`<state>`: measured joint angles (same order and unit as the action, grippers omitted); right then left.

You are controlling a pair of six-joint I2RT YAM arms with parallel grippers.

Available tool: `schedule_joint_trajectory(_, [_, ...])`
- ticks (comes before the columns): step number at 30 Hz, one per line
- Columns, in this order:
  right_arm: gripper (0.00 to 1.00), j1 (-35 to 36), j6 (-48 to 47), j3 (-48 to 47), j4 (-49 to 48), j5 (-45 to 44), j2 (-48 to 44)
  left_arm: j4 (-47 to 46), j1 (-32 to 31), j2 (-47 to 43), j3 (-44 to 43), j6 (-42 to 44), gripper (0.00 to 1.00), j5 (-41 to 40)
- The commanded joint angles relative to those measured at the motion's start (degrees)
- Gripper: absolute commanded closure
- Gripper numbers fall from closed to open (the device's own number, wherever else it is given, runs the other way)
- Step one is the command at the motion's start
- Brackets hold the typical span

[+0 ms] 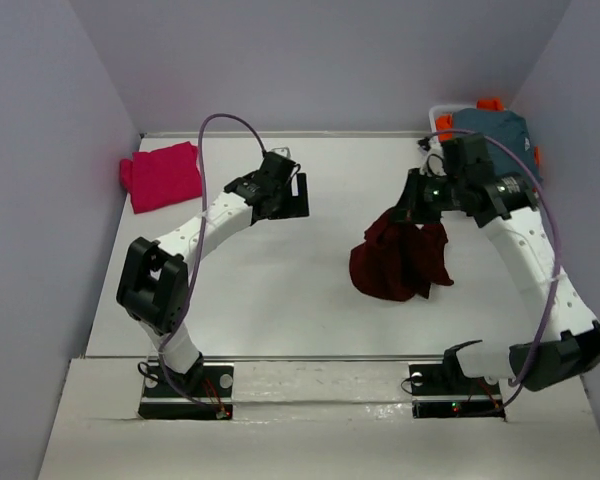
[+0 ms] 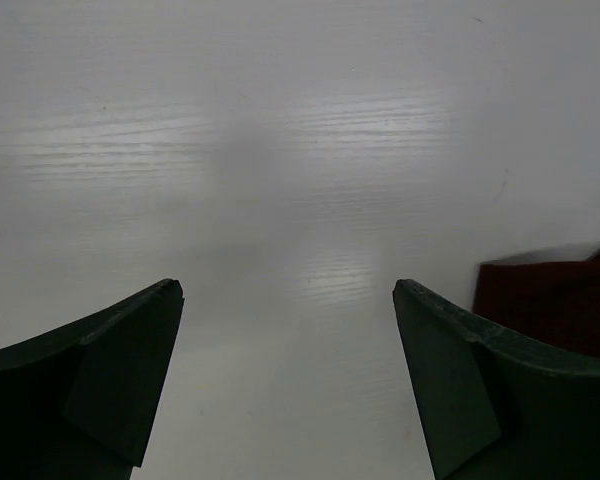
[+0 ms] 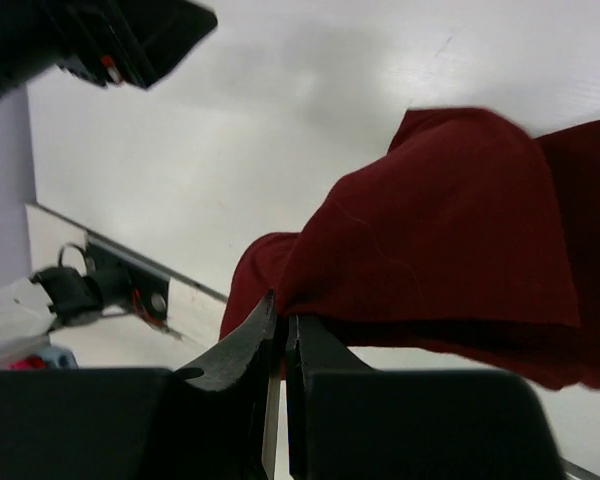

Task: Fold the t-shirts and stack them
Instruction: Move the tshirt to the center of the board

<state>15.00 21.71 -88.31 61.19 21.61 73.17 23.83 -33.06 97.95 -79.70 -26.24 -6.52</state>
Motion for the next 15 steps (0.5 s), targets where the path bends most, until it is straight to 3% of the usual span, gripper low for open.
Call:
schedule_joint_trajectory(1, [0.93,11.94,-0.01,-3.94,-3.01,-4.01,5.48,-2.92,-0.25,-6.89,0.60,-1.44,0.01,-6.47])
schedule_joint_trajectory(8, [0.93,14.53,1.32,-14.68,0.41,-19.75,16.29,-4.67,4.40,-12.34,1.30,-1.27,0.01,-7.98])
schedule_joint_trajectory(15, [0.93,16.37,-1.67,-34.27,2.61,-11.68,33.43,-4.94,7.04,-13.75,2.27,-1.01,0.01,-8.15])
